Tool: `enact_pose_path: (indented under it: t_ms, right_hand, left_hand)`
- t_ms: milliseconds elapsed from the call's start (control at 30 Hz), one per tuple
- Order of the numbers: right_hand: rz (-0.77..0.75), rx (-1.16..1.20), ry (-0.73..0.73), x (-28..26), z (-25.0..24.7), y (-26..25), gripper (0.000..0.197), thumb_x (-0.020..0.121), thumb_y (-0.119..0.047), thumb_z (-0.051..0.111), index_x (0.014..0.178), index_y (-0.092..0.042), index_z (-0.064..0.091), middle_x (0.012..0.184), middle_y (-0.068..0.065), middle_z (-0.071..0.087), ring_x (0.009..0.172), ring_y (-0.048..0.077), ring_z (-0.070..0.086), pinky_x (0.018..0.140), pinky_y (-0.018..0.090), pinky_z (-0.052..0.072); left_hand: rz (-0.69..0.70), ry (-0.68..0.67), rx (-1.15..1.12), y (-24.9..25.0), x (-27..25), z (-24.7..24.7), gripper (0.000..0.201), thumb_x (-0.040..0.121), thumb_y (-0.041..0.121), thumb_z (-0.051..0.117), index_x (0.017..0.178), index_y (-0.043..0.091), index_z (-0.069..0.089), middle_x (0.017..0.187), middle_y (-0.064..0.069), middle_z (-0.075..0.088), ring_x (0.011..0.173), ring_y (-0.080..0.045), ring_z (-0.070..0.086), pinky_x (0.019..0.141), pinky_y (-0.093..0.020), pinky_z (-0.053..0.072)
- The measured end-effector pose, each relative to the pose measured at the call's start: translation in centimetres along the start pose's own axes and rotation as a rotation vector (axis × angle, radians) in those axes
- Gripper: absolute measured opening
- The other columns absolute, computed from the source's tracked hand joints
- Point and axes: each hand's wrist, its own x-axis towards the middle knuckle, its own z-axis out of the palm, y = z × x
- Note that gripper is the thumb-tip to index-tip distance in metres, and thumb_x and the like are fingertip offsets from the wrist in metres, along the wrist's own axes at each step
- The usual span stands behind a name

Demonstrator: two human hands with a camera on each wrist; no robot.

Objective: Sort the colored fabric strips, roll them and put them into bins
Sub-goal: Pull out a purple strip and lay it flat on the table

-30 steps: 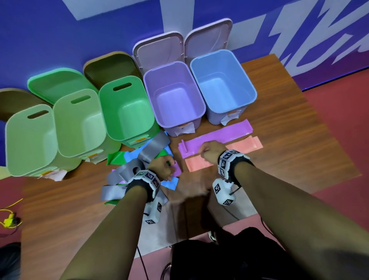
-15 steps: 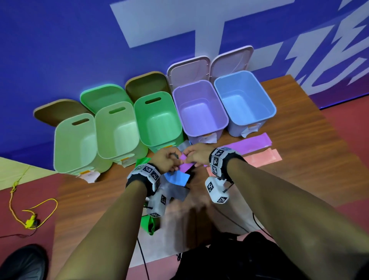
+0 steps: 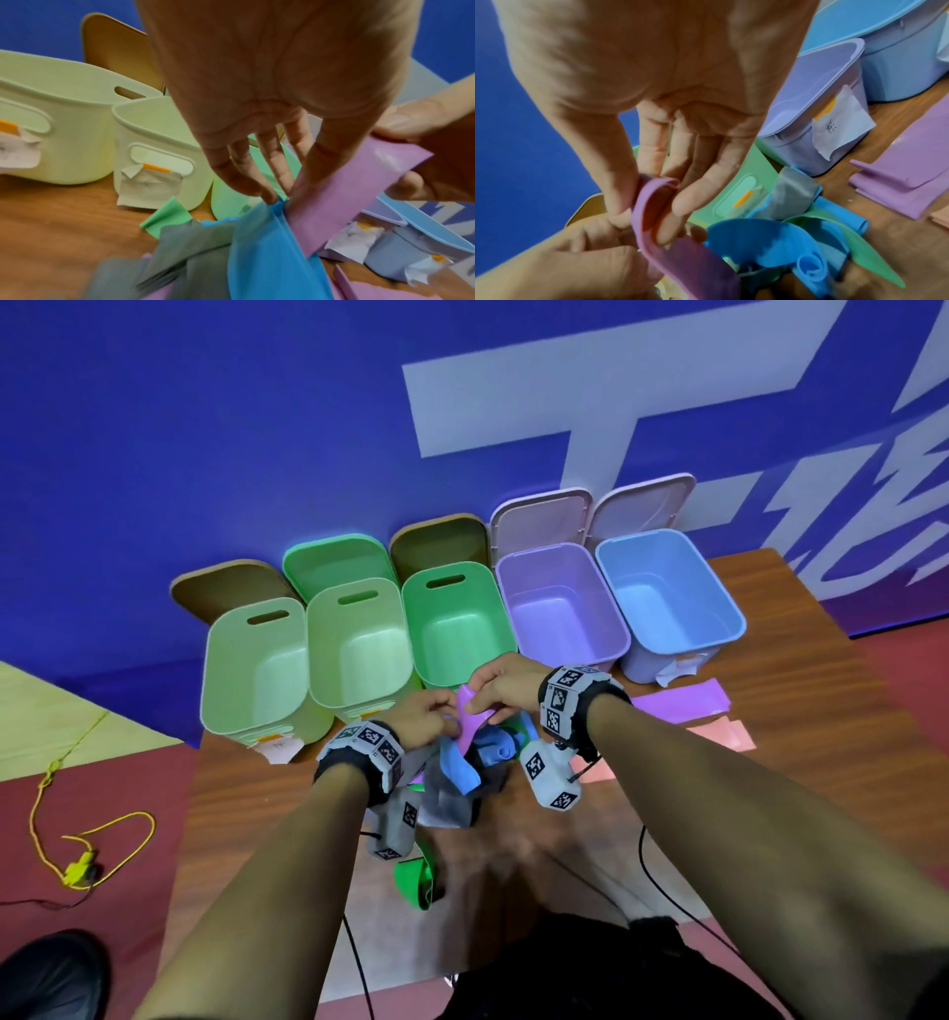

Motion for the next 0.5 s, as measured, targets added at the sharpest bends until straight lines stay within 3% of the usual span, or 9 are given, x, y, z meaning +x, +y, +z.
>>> enact_pose_path:
  t_ms: [67,133,233,300,433,500]
  right_hand:
    - [-0.009,0.024,0.011,0.0,0.2,-0.6,0.013,0.084,-0.004,0.074,0.08,-0.016,0.069,0.08,0.006,0.067,0.08,0.016,0.067,0.078,0.027,0.06]
    - [-0.017,0.047,0.009,0.0,0.4,-1.5,0.011,0.084,-0.003,0.073,0.082,-0.014,0.07,0.08,0.007,0.069,0.076,0.015,0.069,0.074,0.024,0.06]
    - [-0.026,0.064,0.021,0.0,0.6,-2.7,0.012,0.084,-0.001,0.071,0.079,-0.012,0.07,0.074,0.007,0.069,0.072,0.017,0.069,0.076,0.026,0.059]
    - [-0.024,0.083,0.038,0.0,0.6,-3.3,0.013,0.083,-0.001,0.071,0.077,-0.013,0.07,0.072,0.007,0.069,0.072,0.019,0.068,0.081,0.031,0.059]
    - [-0.027,0.125,0.045,-0.1,0.8,-4.0,0.012,0.083,0.0,0.069,0.076,-0.011,0.07,0.077,0.012,0.068,0.078,0.025,0.069,0.086,0.036,0.059]
    - [-0.034,0.157,0.053,-0.5,0.9,-4.3,0.011,0.083,0.001,0.067,0.077,-0.009,0.069,0.08,0.015,0.067,0.08,0.027,0.07,0.086,0.038,0.06]
  left_hand:
    - [0.015,0.051,0.034,-0.2,-0.2,-0.7,0.022,0.082,-0.002,0.062,0.103,0.002,0.067,0.091,-0.005,0.066,0.067,-0.003,0.056,0.064,-0.015,0.044]
    - [0.012,0.076,0.109,-0.8,-0.3,-1.4,0.018,0.08,0.006,0.063,0.097,0.002,0.068,0.087,-0.004,0.063,0.073,-0.014,0.052,0.069,-0.025,0.042]
    - [-0.03,0.101,0.128,-1.4,-0.6,-2.2,0.011,0.079,0.014,0.067,0.081,0.003,0.067,0.071,-0.004,0.057,0.065,-0.017,0.046,0.066,-0.029,0.039]
    - [-0.033,0.108,0.094,-1.4,-0.7,-2.5,0.014,0.083,0.011,0.065,0.069,0.01,0.063,0.061,-0.002,0.052,0.059,-0.017,0.043,0.062,-0.028,0.036]
    - [-0.013,0.136,0.114,-0.8,-1.1,-3.1,0.027,0.088,0.013,0.062,0.062,0.019,0.06,0.059,0.003,0.051,0.058,-0.013,0.045,0.059,-0.025,0.035]
    - [0.002,0.133,0.101,-0.5,-1.3,-3.2,0.027,0.09,0.015,0.061,0.063,0.017,0.058,0.059,0.001,0.049,0.056,-0.014,0.042,0.056,-0.025,0.033]
